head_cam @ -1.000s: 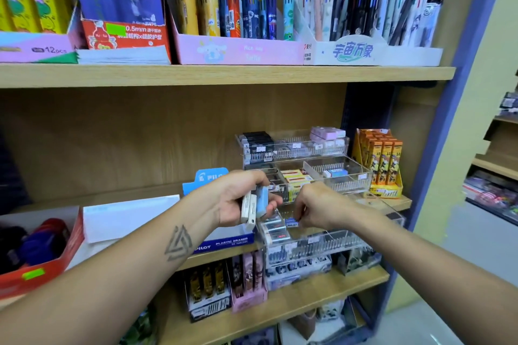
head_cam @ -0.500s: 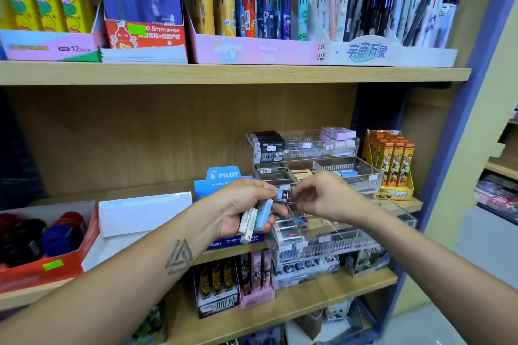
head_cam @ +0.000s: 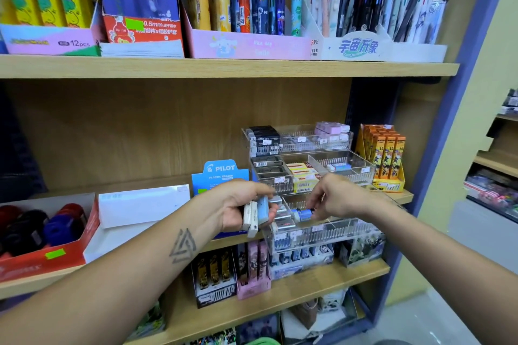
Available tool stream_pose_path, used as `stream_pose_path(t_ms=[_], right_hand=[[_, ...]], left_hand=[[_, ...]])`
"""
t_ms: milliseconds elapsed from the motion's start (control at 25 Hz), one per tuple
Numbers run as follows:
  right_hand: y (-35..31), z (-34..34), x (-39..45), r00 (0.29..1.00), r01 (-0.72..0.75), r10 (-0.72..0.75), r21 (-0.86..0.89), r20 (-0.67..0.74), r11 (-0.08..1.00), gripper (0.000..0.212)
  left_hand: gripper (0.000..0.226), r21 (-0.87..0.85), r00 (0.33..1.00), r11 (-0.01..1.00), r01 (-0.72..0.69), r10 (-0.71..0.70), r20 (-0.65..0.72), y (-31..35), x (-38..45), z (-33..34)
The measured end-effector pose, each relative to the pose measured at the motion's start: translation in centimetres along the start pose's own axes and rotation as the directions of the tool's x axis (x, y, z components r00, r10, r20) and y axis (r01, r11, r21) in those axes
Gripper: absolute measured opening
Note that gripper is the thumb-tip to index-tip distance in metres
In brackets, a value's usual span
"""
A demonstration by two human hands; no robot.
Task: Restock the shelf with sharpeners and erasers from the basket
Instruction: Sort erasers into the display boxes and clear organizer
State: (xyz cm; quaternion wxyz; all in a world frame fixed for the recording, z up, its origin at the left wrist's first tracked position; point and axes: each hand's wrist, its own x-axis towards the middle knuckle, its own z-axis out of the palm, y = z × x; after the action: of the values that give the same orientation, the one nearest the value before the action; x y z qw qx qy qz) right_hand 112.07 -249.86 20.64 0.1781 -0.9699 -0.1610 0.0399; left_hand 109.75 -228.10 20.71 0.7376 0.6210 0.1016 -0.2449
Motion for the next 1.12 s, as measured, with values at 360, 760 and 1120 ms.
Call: stream_pose_path(t_ms=[360,760,1120], right_hand=[[-1.0,2.9,2.0,0.999,-0.041,0.038,-0.19,-0.02,0.981,0.016],[-7.0,0.8,-2.6,0.983,-0.09,-0.059,0.743,0.172,0.664,0.042],[-8.0,3.5,-2.2,0.996,-0.09,0.051,0.964,0.079,0.252,0.05]], left_hand=[[0.012,-0.186,0.999,0.982,-0.038,0.031,-0.041,-0.6,-0.3,0.6],[0.011,-0.256,0.957,0.941,-0.223,0.162,-0.24,-0.6,1.1,0.2],[0.011,-0.268,0.963,0.927,-0.263,0.239,-0.121,-1.1,-0.7,-1.1]])
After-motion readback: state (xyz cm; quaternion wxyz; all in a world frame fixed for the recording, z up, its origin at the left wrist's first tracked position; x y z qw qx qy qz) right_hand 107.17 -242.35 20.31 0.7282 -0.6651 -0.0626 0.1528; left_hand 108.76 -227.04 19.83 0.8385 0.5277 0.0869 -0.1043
